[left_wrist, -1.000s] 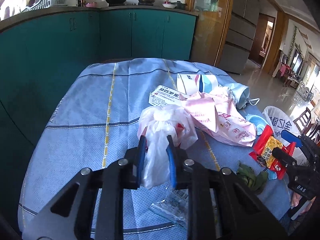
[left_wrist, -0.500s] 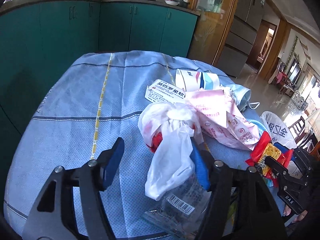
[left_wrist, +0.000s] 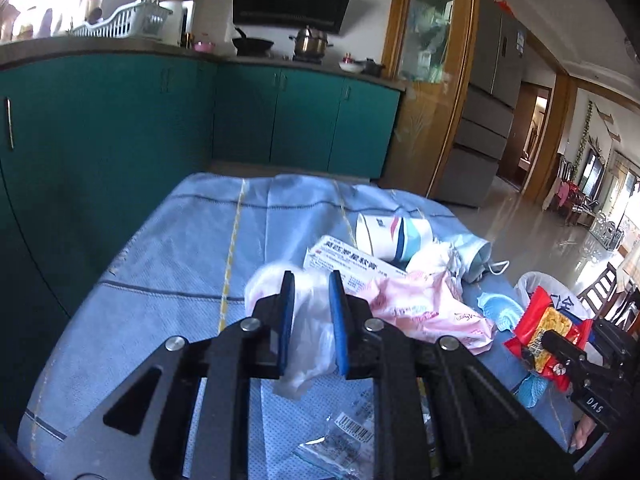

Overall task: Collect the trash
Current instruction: 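Grasp the white plastic bag with the left gripper while the right gripper holds the red bag, then carry both bags over the white wastebasket and open both grippers to drop them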

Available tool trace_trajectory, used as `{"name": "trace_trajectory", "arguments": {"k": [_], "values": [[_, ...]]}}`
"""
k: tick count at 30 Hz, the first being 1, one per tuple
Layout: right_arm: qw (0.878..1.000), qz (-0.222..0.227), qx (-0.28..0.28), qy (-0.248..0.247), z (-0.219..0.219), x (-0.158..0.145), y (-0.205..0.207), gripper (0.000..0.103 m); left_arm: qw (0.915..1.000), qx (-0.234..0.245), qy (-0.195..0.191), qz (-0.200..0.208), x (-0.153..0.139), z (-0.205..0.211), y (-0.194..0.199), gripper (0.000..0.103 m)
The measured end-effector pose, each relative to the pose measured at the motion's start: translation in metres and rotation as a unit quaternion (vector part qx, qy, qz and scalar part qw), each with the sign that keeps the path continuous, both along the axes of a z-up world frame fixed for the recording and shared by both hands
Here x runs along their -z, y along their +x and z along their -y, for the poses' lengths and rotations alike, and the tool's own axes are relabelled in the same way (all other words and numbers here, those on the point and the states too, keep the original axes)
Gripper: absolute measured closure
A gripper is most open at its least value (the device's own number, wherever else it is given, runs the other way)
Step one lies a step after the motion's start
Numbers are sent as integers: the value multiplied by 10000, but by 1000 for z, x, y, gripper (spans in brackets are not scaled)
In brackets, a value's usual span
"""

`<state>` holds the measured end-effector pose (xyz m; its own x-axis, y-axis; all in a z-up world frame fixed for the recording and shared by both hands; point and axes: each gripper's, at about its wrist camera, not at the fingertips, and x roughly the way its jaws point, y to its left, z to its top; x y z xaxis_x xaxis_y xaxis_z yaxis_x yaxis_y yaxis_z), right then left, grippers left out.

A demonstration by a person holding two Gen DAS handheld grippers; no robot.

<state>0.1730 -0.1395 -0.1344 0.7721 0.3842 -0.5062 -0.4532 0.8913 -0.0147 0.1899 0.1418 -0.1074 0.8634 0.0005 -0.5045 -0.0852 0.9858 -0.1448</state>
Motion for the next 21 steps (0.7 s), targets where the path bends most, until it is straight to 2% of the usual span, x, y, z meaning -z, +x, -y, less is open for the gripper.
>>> {"name": "trace_trajectory", "arguments": {"k": [9, 12, 14, 15, 18, 21], "values": [[9986, 228, 217, 422, 19, -12, -3, 63, 9994, -35, 74, 342, -11, 2, -10, 89], [9986, 173, 279, 414, 20, -11, -1, 63, 9998, -1, 92, 169, -8, -1, -6, 88], [9989, 133, 273, 360, 19, -10, 0, 63, 9999, 78, -20, -76, -3, -4, 0, 67], [9990, 117, 272, 325, 17, -9, 0, 63, 9995, 179, -78, -242, 0, -3, 3, 44], [9992, 67, 263, 279, 15, -7, 1, 63, 9978, 260, -36, -604, 13, 3, 11, 37], [9993, 30, 265, 248, 13, -6, 2, 63, 9934, 108, 214, -1117, 31, 5, 23, 38]]}}
